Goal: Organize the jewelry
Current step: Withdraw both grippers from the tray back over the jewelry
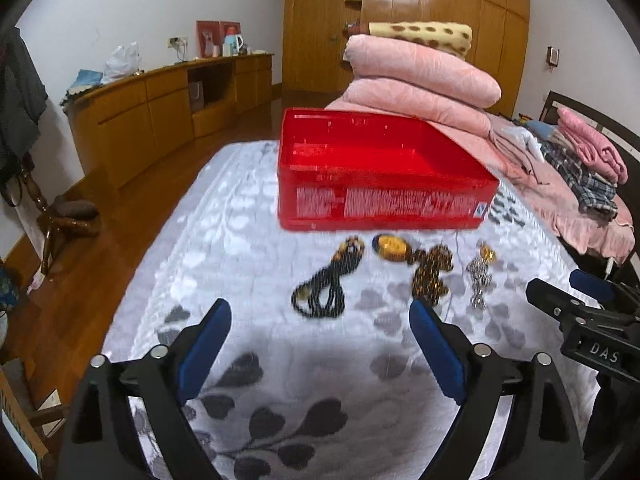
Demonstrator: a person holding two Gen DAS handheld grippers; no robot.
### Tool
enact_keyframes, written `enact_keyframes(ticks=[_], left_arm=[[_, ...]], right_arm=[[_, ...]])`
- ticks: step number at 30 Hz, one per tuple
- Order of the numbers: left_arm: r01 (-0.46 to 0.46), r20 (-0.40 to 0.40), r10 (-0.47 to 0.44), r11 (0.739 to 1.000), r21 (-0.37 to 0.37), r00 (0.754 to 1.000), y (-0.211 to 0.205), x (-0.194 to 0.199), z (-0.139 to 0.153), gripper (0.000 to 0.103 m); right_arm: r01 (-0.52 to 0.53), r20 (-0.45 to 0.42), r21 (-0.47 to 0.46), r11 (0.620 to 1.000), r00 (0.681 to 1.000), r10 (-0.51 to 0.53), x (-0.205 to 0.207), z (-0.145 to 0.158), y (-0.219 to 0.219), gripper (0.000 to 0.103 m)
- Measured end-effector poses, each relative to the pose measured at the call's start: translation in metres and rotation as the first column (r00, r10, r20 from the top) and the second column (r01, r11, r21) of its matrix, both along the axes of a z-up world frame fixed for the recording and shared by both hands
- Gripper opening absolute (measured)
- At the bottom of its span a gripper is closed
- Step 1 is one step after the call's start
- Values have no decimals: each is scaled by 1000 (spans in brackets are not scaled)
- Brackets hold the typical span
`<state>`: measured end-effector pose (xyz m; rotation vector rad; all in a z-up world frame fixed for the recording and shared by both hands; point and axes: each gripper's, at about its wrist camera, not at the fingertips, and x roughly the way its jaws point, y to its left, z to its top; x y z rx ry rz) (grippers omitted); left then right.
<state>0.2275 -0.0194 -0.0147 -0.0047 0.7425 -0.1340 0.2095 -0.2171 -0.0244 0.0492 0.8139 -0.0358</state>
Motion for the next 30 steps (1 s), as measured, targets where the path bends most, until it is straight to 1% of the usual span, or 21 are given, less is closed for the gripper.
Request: enact_keyframes(ticks=[5,11,15,20,26,28,29,30], left_arm=[[0,-20,0,1000,6,1000,0,-5,-9,89],[-20,-54,19,1000,-18,998,6,-6,-20,89],[-26,-59,25,999,-25,998,6,-5,-22,89],[-27,-56,25,999,-32,998,5,-5,-21,89],[-31,-53,30,999,-31,998,4,9,-15,89],[-45,-57,44,999,-22,997,4,17,-16,89],[-52,-68,50,998,-23,996,5,22,-17,89],[-55,-72,53,998,-30,996,6,26,-18,89]], right_arm=[[3,-25,-5,1000,1000,-3,-1,-10,4,85],[-10,-41,3,1000,999,10,-3,-21,6,85],[-22,-31,21,1000,999,23,-3,-24,8,84],[-27,-22,28,999,999,27,1,-21,10,77],[-14,-46,19,1000,999,15,14,-22,12,69],[-15,-58,19,1000,998,16,21,-23,13,63],[-14,-66,14,1000,998,14,25,-24,14,61],[-13,-73,15,1000,997,14,29,-25,14,57]])
